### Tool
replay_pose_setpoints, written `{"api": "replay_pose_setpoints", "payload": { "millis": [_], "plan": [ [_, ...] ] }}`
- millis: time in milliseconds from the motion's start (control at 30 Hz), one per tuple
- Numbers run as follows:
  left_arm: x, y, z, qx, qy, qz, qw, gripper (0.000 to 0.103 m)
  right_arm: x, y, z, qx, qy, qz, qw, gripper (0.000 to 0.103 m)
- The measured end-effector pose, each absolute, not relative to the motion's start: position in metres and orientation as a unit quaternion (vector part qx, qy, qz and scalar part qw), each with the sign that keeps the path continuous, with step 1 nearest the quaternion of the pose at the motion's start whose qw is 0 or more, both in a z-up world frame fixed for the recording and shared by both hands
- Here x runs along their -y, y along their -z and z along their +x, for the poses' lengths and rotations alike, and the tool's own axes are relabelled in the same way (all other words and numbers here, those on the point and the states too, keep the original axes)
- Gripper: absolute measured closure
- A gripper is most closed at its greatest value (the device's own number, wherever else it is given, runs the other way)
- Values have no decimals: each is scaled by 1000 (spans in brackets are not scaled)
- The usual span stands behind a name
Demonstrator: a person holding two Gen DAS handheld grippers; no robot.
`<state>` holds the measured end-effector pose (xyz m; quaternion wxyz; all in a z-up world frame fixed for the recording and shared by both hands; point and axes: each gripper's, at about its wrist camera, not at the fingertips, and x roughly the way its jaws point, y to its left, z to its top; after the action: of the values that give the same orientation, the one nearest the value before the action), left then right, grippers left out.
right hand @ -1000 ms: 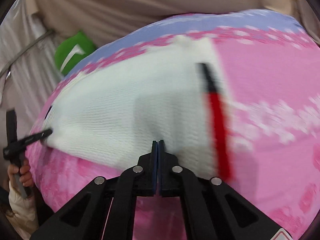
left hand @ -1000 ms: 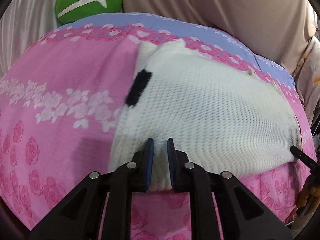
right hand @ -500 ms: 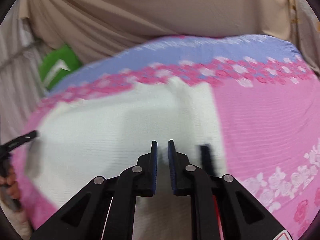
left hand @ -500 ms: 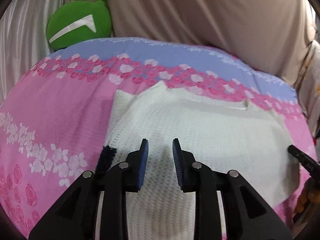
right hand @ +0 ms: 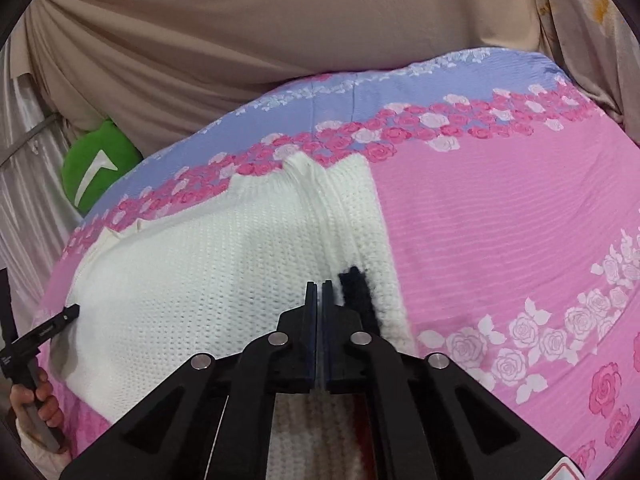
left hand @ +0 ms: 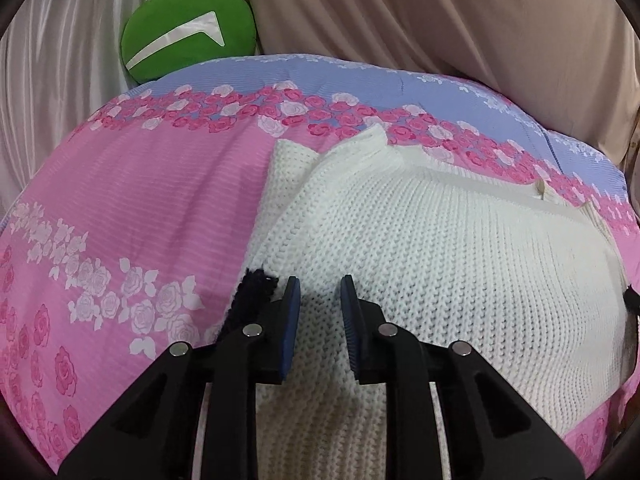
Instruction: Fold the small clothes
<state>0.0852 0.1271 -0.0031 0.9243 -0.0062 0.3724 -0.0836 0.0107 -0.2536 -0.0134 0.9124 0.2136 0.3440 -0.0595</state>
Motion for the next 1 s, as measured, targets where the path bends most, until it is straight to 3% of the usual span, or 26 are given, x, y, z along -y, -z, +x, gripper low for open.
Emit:
{"api": "replay_pose_setpoints", "payload": {
  "millis": [33, 267, 500, 833, 933, 1000],
  "plan": [
    [-126, 3, 84, -373, 84, -6, 924, 82, 247, 8, 9, -340, 49, 212, 915, 90],
    [-119, 2, 74, -372, 66, 7, 926, 81, 177, -9, 16, -340, -38, 165, 925, 90],
    [-131, -3, 40, -368, 85, -8, 926, 67, 119, 1, 26, -363, -97, 136, 916, 90],
    [-194, -8, 22, -366, 53, -87, 925, 55, 104, -17, 63, -355, -125, 130, 917, 90],
    [-200, -4, 23, -372, 54, -91, 922, 55, 88, -3, 80, -378, -137, 119, 908, 90],
    [-199, -1, 24, -375, 55, -88, 921, 47, 74, 15, 88, -401, -139, 105, 899, 90]
  ]
}}
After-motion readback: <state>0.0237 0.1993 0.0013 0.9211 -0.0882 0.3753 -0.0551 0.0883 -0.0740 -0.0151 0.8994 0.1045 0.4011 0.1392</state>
